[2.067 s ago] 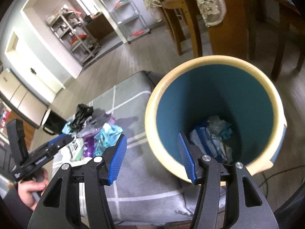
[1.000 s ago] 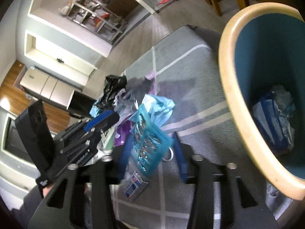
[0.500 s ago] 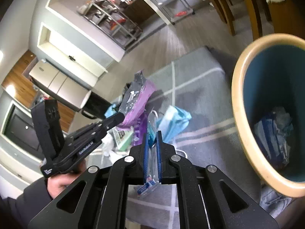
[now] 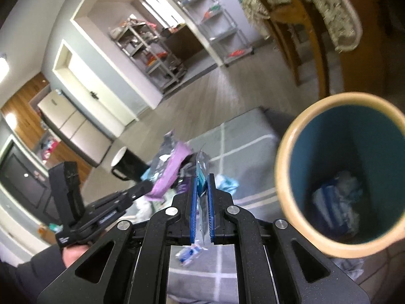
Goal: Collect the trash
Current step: 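Carry the wrapper and blister tray over the bin and release both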
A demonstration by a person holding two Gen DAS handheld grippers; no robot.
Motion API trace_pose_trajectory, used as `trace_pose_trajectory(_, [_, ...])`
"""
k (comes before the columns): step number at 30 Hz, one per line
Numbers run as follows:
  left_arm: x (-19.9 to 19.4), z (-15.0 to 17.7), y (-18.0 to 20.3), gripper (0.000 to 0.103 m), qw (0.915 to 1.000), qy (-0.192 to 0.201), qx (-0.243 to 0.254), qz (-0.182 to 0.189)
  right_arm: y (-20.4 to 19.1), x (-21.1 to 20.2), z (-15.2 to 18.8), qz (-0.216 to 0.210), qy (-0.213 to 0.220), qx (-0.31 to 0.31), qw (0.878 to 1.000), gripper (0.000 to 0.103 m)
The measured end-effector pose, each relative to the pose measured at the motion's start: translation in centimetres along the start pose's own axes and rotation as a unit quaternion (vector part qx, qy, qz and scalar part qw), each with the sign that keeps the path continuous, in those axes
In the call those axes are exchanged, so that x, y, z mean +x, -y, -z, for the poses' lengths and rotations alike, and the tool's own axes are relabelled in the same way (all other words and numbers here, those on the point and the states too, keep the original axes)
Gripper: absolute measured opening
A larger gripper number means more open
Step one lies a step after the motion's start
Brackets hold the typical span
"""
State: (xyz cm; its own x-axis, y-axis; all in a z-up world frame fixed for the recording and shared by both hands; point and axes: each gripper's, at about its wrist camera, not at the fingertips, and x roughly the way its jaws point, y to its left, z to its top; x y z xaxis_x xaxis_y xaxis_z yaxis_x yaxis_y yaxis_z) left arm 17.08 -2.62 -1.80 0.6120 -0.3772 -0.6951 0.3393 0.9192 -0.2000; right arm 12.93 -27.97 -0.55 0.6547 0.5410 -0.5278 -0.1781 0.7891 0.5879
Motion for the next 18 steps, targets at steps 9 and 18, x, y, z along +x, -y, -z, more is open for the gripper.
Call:
trace_pose_trajectory(9, [0.5, 0.2, 3.5, 0.000, 0.9985, -0.009, -0.019, 0.050, 0.7, -3.3, -0.4, 0.095, 0.051, -0.028, 0.994, 0.009])
trace_pose_trajectory(18, [2.7, -0.9, 8.5, 0.000, 0.9955, -0.022, -0.012, 0.091, 3.2, -5.0, -0.4, 0.139, 0.069, -0.011, 0.988, 0.009])
